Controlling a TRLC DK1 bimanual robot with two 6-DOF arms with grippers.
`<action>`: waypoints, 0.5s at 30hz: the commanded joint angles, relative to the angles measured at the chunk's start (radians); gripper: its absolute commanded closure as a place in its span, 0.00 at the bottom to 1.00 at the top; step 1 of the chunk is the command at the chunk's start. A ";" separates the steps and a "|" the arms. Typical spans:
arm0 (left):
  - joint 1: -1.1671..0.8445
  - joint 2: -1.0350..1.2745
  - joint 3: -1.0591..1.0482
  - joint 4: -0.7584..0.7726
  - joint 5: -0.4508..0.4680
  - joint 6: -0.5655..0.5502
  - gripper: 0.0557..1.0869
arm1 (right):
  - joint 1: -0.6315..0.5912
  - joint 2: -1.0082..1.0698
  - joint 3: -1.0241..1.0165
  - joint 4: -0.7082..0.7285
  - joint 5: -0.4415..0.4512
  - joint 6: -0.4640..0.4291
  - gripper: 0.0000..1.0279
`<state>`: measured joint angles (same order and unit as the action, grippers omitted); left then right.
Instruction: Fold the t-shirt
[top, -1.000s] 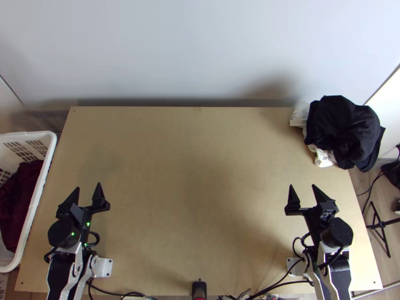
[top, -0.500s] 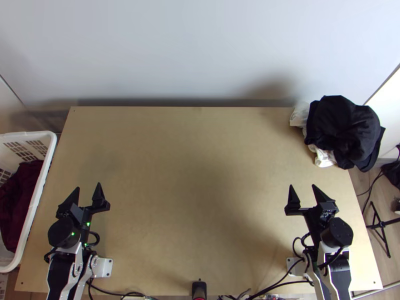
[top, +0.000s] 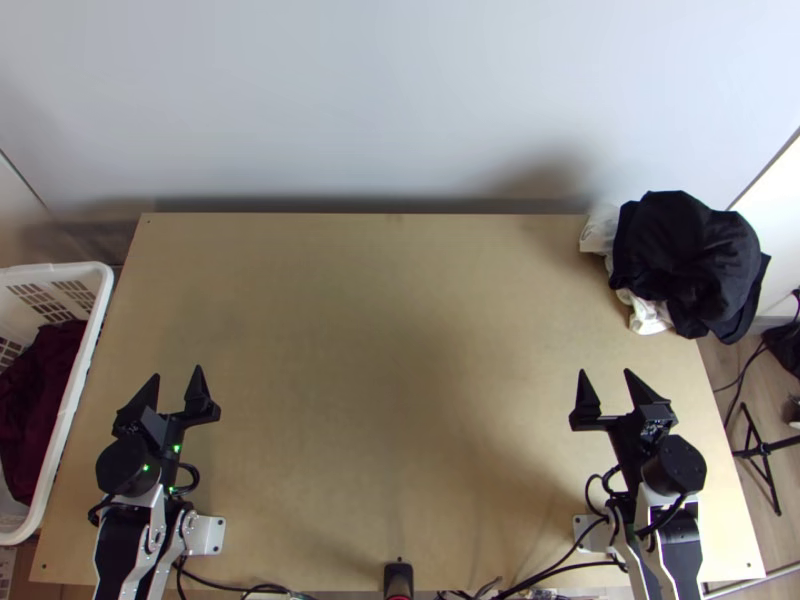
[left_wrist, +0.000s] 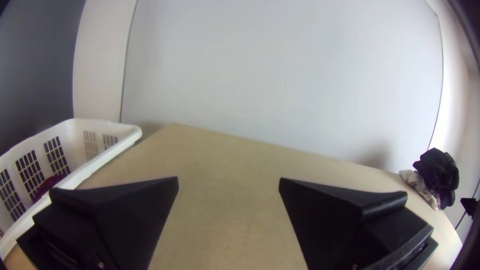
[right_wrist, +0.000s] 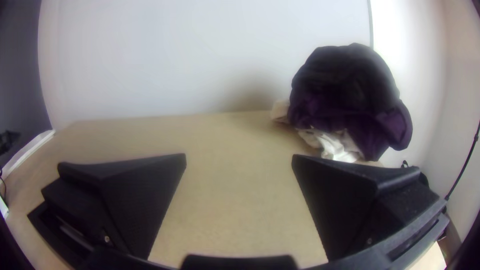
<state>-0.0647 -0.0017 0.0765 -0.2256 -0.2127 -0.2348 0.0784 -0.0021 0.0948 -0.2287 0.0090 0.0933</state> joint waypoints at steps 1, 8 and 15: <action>0.000 0.000 0.000 0.000 -0.002 0.000 0.05 | 0.000 0.001 0.000 0.000 0.000 0.000 0.04; 0.086 0.002 -0.001 0.000 -0.060 0.034 0.05 | 0.000 0.001 0.000 0.000 0.000 -0.001 0.04; 0.154 0.000 0.000 0.003 -0.060 0.028 0.05 | 0.001 0.001 0.000 0.000 0.000 -0.001 0.04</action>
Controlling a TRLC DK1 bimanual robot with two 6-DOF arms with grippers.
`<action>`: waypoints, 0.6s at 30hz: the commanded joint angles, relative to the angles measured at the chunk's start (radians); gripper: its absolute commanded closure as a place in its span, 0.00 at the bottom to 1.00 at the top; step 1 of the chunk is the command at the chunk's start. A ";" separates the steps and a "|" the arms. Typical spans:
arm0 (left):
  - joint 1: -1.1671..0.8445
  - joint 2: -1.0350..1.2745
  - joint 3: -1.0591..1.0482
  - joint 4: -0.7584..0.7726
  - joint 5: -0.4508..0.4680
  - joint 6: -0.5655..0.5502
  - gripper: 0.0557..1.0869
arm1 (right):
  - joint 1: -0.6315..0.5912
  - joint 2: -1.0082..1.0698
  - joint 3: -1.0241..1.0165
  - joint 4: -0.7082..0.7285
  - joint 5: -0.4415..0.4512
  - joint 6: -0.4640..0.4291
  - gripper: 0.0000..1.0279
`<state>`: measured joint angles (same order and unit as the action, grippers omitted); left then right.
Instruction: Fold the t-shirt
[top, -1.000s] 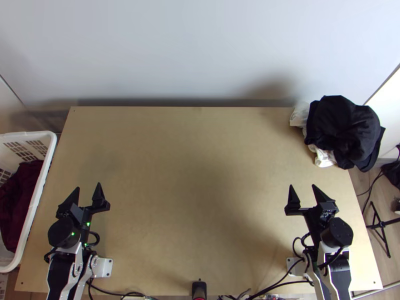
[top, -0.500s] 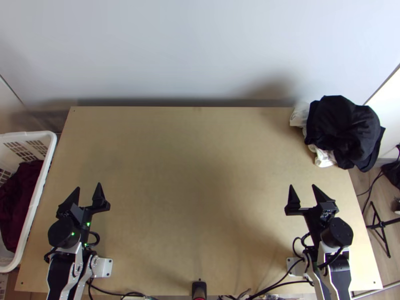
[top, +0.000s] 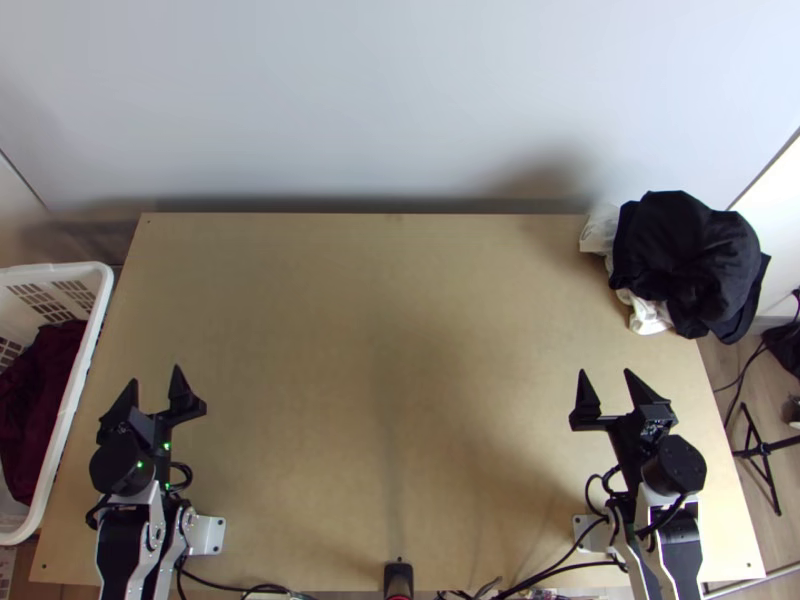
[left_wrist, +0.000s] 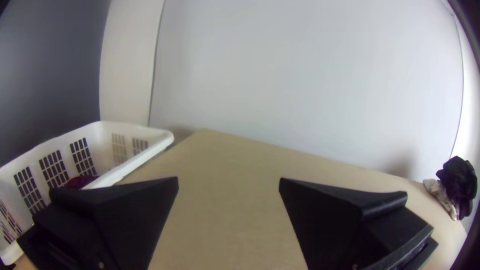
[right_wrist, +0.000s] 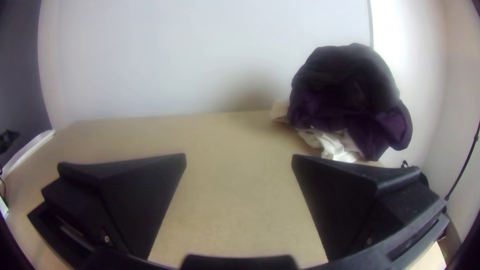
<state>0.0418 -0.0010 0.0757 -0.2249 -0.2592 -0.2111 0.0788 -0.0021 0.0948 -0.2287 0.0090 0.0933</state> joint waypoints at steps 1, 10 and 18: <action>0.047 -0.001 0.001 0.004 -0.012 -0.001 0.05 | -0.001 0.001 0.000 0.000 0.000 0.000 0.04; 0.046 -0.001 0.001 -0.005 -0.014 -0.037 0.05 | 0.001 0.001 0.000 0.000 0.000 0.000 0.04; 0.081 -0.001 0.001 -0.004 -0.081 -0.024 0.05 | -0.001 0.001 0.000 0.000 0.000 0.000 0.04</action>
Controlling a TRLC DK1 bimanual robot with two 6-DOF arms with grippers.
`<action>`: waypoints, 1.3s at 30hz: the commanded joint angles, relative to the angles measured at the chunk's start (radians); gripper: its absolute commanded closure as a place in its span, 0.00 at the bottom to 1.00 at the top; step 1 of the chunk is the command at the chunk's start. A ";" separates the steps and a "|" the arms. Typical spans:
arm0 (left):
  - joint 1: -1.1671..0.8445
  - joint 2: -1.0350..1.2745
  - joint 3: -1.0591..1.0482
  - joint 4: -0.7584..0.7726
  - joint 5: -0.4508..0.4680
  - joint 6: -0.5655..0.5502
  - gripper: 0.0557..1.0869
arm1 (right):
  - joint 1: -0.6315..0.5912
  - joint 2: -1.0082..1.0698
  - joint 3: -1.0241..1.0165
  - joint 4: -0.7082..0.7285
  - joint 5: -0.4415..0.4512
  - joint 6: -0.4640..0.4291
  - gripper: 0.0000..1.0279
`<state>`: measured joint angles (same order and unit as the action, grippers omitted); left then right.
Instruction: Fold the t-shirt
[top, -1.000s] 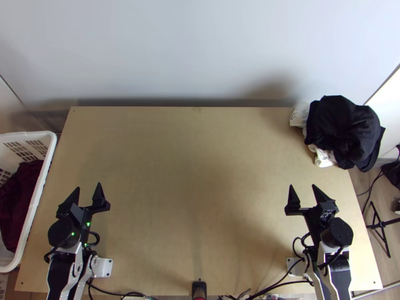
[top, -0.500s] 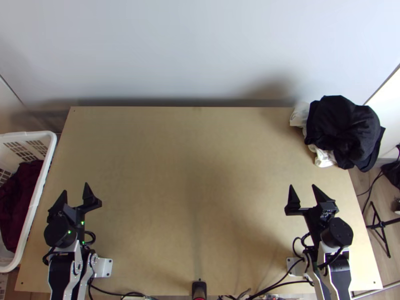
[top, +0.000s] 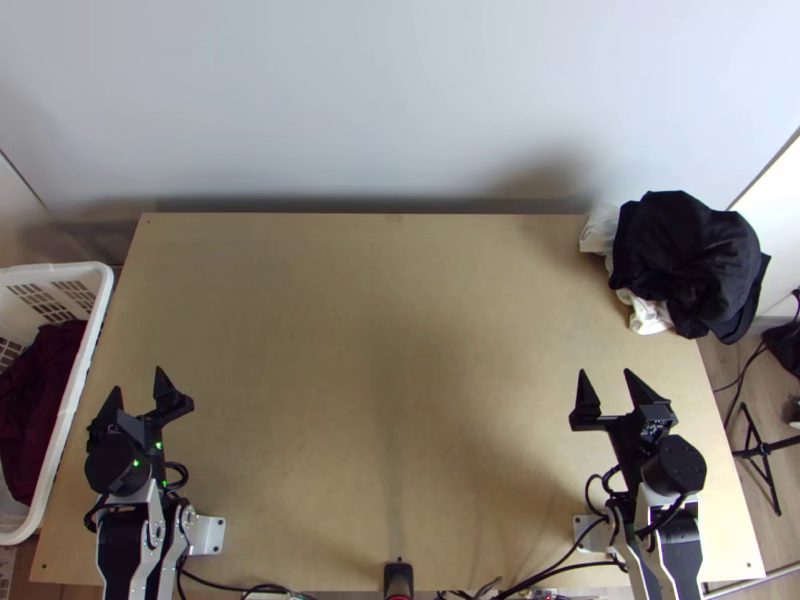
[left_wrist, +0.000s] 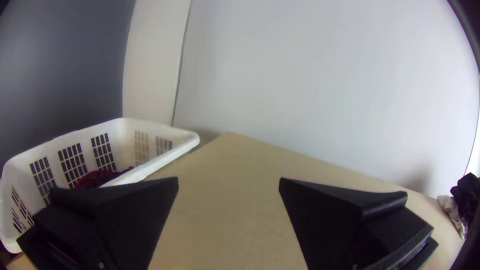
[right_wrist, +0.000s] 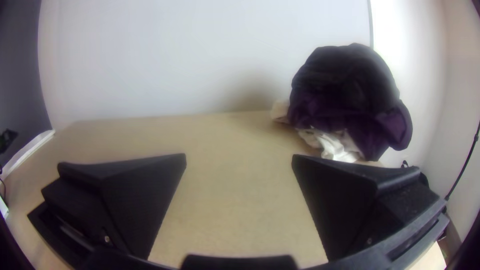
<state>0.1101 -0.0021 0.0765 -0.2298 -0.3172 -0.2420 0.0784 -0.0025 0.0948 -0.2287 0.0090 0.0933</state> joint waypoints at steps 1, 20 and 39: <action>0.013 0.001 0.000 0.001 -0.022 0.007 0.05 | 0.000 -0.001 0.000 0.000 0.000 0.000 0.05; -0.007 0.001 0.000 -0.052 -0.022 -0.172 0.05 | 0.001 0.001 0.000 0.000 0.000 0.000 0.04; -0.142 0.001 0.002 -0.055 -0.095 -0.172 0.05 | 0.009 -0.002 0.002 0.006 0.003 0.011 0.05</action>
<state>0.0498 -0.0002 0.0769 -0.2863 -0.3939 -0.4049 0.1169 -0.0032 0.0963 -0.2195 0.0090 0.1246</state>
